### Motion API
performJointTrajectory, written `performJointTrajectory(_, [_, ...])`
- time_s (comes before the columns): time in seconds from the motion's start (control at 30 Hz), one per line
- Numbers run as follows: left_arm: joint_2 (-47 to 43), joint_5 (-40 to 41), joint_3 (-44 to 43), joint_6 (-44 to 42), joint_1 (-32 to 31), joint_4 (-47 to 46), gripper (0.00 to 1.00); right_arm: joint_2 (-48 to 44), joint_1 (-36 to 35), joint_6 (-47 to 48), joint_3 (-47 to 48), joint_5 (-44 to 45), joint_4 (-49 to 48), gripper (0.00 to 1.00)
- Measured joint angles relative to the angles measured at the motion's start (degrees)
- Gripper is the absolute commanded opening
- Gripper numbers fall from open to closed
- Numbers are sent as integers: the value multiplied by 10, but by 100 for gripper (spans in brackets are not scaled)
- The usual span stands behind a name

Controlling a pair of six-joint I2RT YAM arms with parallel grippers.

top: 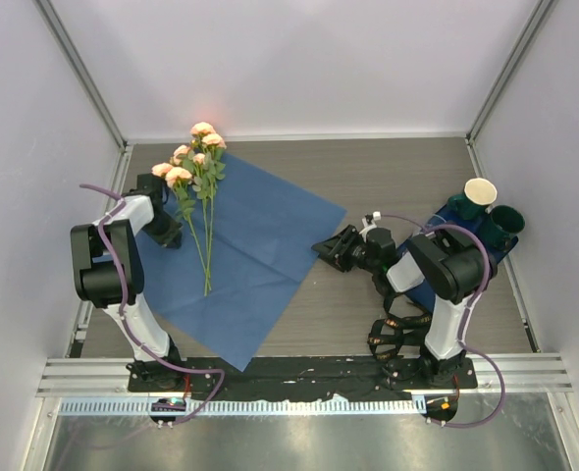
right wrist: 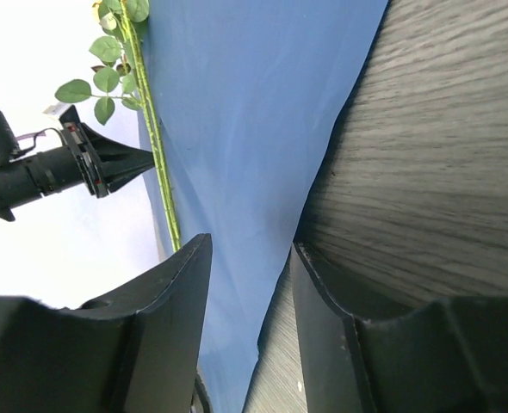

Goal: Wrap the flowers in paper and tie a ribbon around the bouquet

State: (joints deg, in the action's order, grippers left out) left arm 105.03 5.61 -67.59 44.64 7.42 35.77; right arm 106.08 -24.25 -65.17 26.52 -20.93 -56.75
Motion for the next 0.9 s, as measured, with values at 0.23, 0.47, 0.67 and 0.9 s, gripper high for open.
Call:
performJointTrajectory(0.23, [1,-7,0,2,1,0,11,44,0,-27,4,-3,-63,35])
performJointTrajectory(0.47, [2,-7,0,2,-1,-1,11,49,3,-24,9,18,-50,0])
performJointTrajectory(0.67, [5,-18,0,13,-5,-14,10,46,1,-27,-23,46,-80,0])
performJointTrajectory(0.9, [10,-42,0,30,-31,-43,10,14,2,-31,-81,93,-103,0])
